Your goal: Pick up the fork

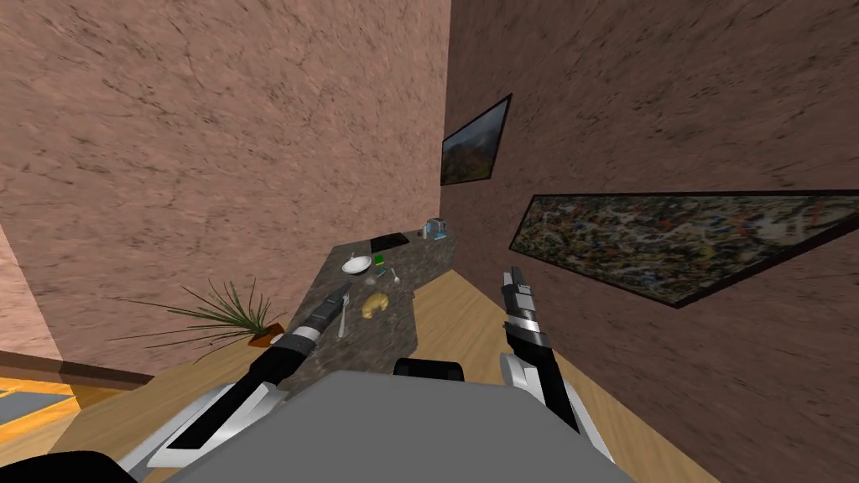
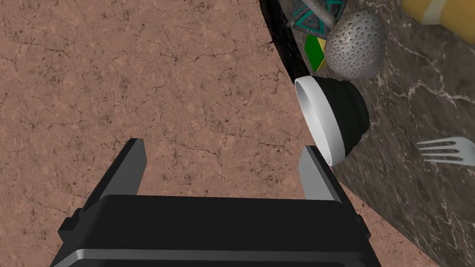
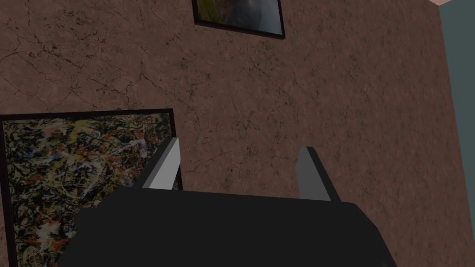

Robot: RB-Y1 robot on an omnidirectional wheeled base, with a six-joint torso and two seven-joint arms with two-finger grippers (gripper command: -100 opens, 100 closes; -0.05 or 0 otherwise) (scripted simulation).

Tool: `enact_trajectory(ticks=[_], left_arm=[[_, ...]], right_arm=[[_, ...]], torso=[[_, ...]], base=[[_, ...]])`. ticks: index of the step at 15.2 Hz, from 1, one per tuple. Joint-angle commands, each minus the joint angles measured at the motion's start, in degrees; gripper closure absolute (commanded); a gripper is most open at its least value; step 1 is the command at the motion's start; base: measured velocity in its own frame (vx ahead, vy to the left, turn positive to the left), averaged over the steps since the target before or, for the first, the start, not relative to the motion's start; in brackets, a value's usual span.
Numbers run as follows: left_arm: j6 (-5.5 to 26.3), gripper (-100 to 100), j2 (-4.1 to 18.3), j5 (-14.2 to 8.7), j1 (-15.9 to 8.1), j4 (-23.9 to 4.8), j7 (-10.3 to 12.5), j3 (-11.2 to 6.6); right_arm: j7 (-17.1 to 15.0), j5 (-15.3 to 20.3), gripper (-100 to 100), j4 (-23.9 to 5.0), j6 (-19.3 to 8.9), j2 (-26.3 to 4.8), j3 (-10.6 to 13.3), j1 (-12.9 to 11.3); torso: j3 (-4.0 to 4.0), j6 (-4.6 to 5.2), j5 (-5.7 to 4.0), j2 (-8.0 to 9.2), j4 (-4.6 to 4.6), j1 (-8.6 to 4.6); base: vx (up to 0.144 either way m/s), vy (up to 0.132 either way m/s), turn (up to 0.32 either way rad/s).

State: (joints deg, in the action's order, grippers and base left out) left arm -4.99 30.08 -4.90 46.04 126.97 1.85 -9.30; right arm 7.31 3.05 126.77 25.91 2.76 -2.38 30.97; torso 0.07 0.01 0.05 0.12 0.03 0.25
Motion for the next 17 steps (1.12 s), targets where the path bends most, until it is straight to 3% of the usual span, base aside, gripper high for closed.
enact_trajectory(ticks=[1, 4, 5, 6, 7, 8, 9, 10, 11, 12, 13, 14, 15, 16, 17], left_arm=[[2.9, -100, 2.9, -1.6, 2.6, -0.3, 0.4, -1.00], [5.0, -100, 5.3, -2.7, 4.4, -0.5, 0.7, -1.61], [7.0, -100, 7.5, -3.8, 6.3, -0.8, 0.9, -2.22], [7.1, -100, 7.5, -3.8, 6.3, -0.8, 0.9, -2.22], [9.2, -100, 9.6, -4.9, 7.9, -1.0, 1.2, -2.81], [9.2, -100, 9.6, -4.9, 8.1, -1.0, 1.2, -2.81], [11.3, -100, 11.7, -6.1, 9.8, -1.3, 1.4, -3.40], [11.3, -100, 11.7, -6.1, 10.0, -1.3, 1.4, -3.40], [13.4, -100, 13.7, -7.2, 11.6, -1.5, 1.7, -3.96], [13.4, -100, 13.8, -7.2, 11.8, -1.5, 1.7, -3.96], [15.5, -100, 15.8, -8.3, 13.6, -1.7, 2.0, -4.51], [15.5, -100, 15.8, -8.3, 13.6, -1.7, 2.0, -4.51], [17.5, -100, 17.8, -9.5, 15.4, -1.9, 2.2, -5.04], [17.5, -100, 17.8, -9.5, 15.4, -1.9, 2.2, -5.04], [19.6, -100, 19.8, -10.6, 17.2, -2.1, 2.5, -5.54]], right_arm=[[0.0, 0.0, 0, 0.0, 0.0, 0.0, 0.0, 0.0], [0.0, 0.0, 0, 0.0, 0.0, 0.0, 0.0, 0.0], [0.0, 0.0, 0, 0.0, 0.0, 0.0, 0.0, 0.0], [0.0, 0.0, 0, 0.0, 0.0, 0.0, 0.0, 0.0], [0.0, 0.0, 0, 0.0, 0.0, 0.0, 0.0, 0.0], [0.0, 0.0, 0, 0.0, 0.0, 0.0, 0.0, 0.0], [0.0, 0.0, 0, 0.0, 0.0, 0.0, 0.0, 0.0], [0.0, 0.0, 0, 0.0, 0.0, 0.0, 0.0, 0.0], [0.0, 0.0, 0, 0.0, 0.0, 0.0, 0.0, 0.0], [0.0, 0.0, 0, 0.0, 0.0, 0.0, 0.0, 0.0], [0.0, 0.0, 0, 0.0, 0.0, 0.0, 0.0, 0.0], [0.0, 0.0, 0, 0.0, 0.0, 0.0, 0.0, 0.0], [0.0, 0.0, 0, 0.0, 0.0, 0.0, 0.0, 0.0], [0.0, 0.0, 0, 0.0, 0.0, 0.0, 0.0, 0.0], [0.0, 0.0, 0, 0.0, 0.0, 0.0, 0.0, 0.0]], torso=[[0.00, 0.00, 0.00, 0.00, 0.00, 0.00], [-0.01, 0.02, 0.00, -0.01, 0.00, 0.01], [-0.01, 0.00, 0.00, -0.02, 0.00, 0.01], [-0.01, 0.02, 0.00, -0.02, -0.01, 0.02], [-0.01, 0.01, 0.00, -0.03, 0.00, 0.02], [-0.03, 0.05, 0.00, -0.05, -0.01, 0.02], [-0.03, 0.00, 0.00, -0.05, -0.01, 0.02], [-0.03, 0.02, 0.00, -0.06, -0.01, 0.01], [-0.04, 0.01, 0.00, -0.07, -0.01, 0.00], [-0.06, 0.03, -0.01, -0.10, -0.02, -0.01], [-0.06, 0.00, -0.01, -0.10, -0.02, -0.01], [-0.06, 0.02, -0.01, -0.10, -0.02, -0.01], [-0.07, 0.01, 0.00, -0.12, -0.02, -0.01], [-0.09, 0.04, 0.00, -0.16, -0.03, 0.00], [-0.10, 0.01, 0.00, -0.17, -0.03, -0.02]], base=[[-0.038, 0.041, -0.276], [-0.035, 0.042, -0.198], [-0.036, 0.044, -0.212], [-0.038, 0.045, -0.187], [-0.029, 0.040, -0.319], [-0.034, 0.044, -0.202], [-0.028, 0.038, -0.236], [-0.028, 0.040, -0.233], [-0.015, 0.032, -0.293], [-0.025, 0.037, -0.204], [-0.025, 0.036, -0.210], [-0.020, 0.034, -0.204], [-0.008, 0.032, -0.287], [-0.013, 0.030, -0.202], [-0.001, 0.027, -0.271]])
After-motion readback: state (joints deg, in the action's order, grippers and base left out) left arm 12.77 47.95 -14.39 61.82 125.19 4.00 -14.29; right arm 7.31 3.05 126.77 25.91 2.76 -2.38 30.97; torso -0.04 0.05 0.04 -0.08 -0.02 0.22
